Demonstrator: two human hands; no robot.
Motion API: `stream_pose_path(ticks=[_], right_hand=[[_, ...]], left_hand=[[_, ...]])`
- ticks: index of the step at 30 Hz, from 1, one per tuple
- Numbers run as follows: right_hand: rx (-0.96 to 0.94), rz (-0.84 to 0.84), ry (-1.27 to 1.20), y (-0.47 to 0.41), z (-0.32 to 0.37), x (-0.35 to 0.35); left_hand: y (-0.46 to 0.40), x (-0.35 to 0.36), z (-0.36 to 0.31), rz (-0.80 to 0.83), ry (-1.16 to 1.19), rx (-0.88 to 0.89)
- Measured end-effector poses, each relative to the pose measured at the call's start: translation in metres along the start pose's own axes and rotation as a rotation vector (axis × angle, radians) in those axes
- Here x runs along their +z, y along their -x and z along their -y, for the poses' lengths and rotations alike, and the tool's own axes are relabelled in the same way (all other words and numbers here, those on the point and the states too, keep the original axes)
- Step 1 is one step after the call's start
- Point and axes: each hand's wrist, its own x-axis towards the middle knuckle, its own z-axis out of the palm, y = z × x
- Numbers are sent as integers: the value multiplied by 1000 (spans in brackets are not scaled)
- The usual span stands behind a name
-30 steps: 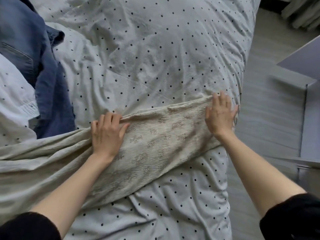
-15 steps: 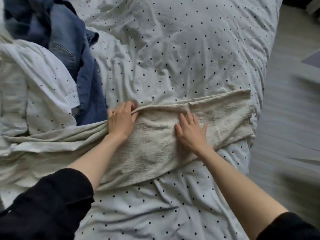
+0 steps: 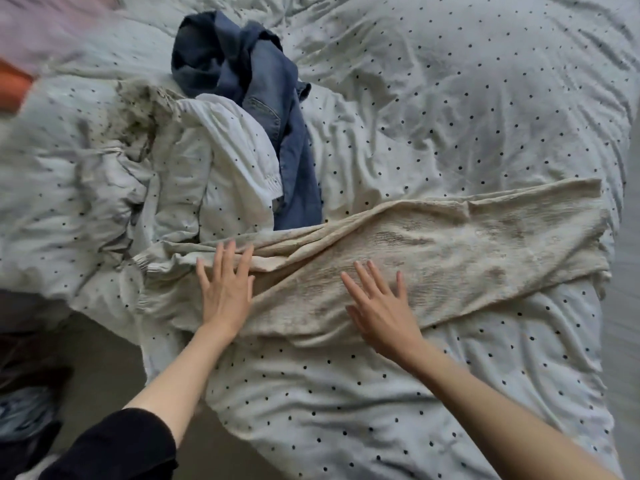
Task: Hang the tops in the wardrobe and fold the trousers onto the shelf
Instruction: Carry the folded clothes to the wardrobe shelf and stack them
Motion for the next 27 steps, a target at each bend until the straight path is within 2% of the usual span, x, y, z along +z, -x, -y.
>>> stream_pose_path(ticks=[5,9,12,15,18,22,24,27], right_hand=[[-4,-49,17,-17,43,-8],[-61,-88,22,-39,126,2],[-121,-102,54,-70,186,12],[-130,-89,80,-103,232,20],[-71,-76,58,-127,250,21],[-15,-46,138,-164,256,19],[44,-21,193,-182,255,17],[91,-28,254,-188,262,17]], left_hand=[[-14,-9,73,-36,37,-38],[-34,0,134,72,73,-24],[-48,7,163,63,93,-10],[-56,11,194,3,128,78],[-64,2,210,-86,250,116],[-82,-9,230,-121,399,100],[-90,-8,235,-69,516,11],[-90,5,243,159,868,-197]])
